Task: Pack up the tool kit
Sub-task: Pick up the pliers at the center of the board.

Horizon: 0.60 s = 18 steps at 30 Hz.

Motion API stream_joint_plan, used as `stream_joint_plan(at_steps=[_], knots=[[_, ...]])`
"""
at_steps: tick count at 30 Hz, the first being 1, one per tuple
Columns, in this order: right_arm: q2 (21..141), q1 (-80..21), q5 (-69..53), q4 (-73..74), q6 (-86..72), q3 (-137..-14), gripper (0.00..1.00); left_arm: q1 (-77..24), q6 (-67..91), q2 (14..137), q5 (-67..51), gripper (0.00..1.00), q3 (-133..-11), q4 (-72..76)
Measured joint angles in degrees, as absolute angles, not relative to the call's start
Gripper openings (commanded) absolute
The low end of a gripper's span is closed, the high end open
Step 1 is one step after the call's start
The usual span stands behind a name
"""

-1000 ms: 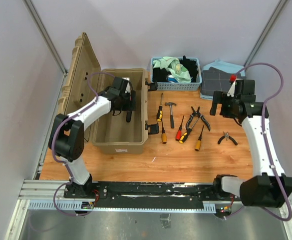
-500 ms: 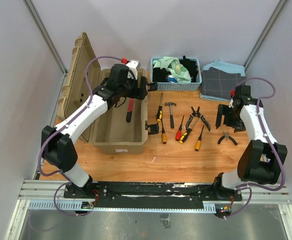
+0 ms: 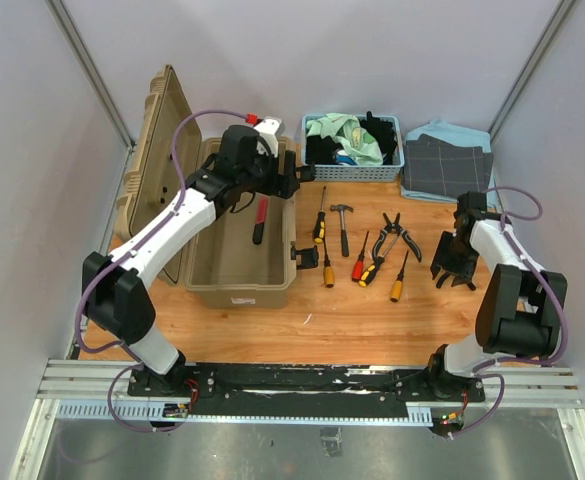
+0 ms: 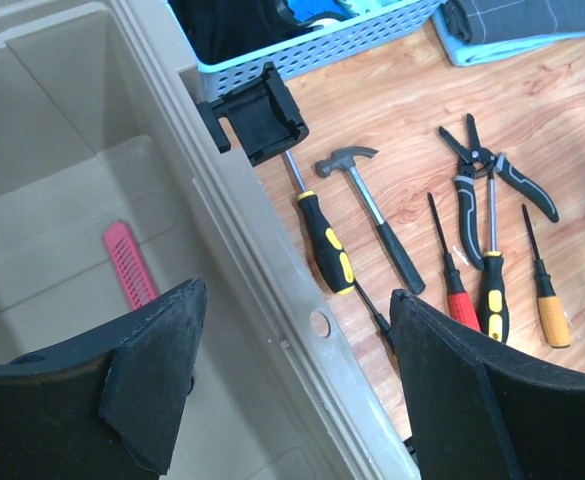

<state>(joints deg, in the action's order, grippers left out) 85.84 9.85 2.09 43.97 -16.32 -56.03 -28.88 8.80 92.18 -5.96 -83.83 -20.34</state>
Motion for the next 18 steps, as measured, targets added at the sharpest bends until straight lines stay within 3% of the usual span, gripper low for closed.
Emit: stream_joint_plan(at_steps=[12,14,18], knots=[[93.2,9.8,6.1,38.9,-20.7,-56.9,0.44,-28.9,9.0,92.2,-6.5,0.78,-85.1,-20.3],[95.1,9.8,6.6,38.3,-21.0,-58.0,0.39,-28.9,9.0,92.2,-6.5,0.78,-85.1,-20.3],[97.8,9.8,6.9,37.5,-21.8,-59.5,0.17,-28.9,9.0,92.2,-6.5,0.78,-85.1,-20.3]])
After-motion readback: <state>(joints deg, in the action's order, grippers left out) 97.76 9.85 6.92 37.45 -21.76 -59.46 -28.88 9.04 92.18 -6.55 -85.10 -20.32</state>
